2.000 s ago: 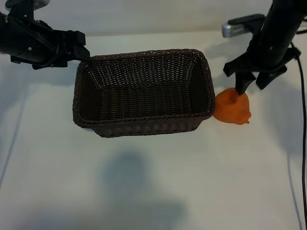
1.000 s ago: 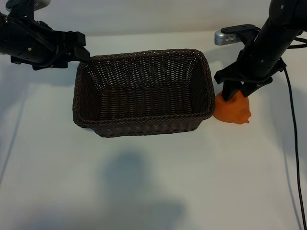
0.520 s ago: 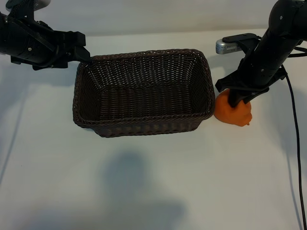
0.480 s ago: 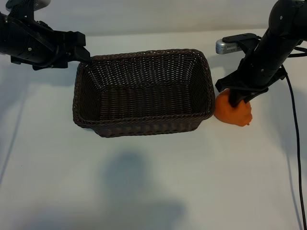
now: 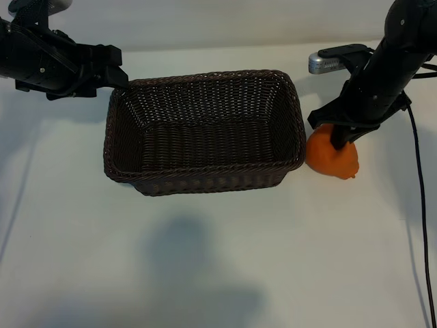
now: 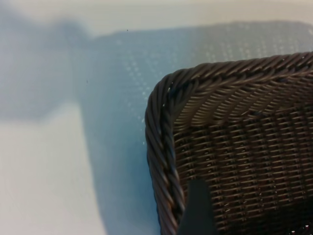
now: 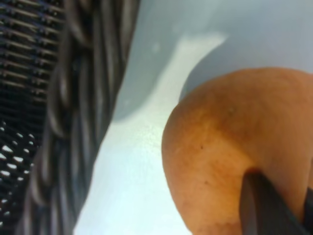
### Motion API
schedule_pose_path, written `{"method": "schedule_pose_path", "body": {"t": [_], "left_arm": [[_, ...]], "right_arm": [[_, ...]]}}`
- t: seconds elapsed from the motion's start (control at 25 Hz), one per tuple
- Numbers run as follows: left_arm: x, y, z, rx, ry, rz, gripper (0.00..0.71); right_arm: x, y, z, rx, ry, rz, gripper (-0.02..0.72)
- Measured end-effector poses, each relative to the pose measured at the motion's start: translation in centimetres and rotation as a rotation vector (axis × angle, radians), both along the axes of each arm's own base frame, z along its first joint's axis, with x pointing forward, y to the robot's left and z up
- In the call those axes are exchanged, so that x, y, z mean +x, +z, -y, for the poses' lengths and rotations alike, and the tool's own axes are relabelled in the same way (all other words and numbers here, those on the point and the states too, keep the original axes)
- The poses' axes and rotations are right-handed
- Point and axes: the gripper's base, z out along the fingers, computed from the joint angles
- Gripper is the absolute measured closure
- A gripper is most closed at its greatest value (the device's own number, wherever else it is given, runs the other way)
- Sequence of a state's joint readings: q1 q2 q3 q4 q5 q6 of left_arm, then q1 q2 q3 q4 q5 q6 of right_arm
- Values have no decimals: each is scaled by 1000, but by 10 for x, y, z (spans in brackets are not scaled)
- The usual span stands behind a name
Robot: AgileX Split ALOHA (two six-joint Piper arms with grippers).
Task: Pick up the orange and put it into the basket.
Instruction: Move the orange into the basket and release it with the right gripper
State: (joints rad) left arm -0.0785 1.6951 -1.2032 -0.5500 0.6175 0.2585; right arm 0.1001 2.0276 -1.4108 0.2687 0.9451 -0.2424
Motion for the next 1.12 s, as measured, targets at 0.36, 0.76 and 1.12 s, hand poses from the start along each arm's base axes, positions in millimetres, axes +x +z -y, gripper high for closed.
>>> {"method": "schedule_pose_path", "body": {"t": [0.36,0.76,1.12], "left_arm": [[0,0,0,0,0,0,119],[0,0,0,0,0,0,119],[0,0,0,-2,0,0,119]], "right_arm": [[3,58,3,-25,-2,159,658],[-5,118,5,-15,-30,292,658],[-18,137,-47,178,96,340,658]]}}
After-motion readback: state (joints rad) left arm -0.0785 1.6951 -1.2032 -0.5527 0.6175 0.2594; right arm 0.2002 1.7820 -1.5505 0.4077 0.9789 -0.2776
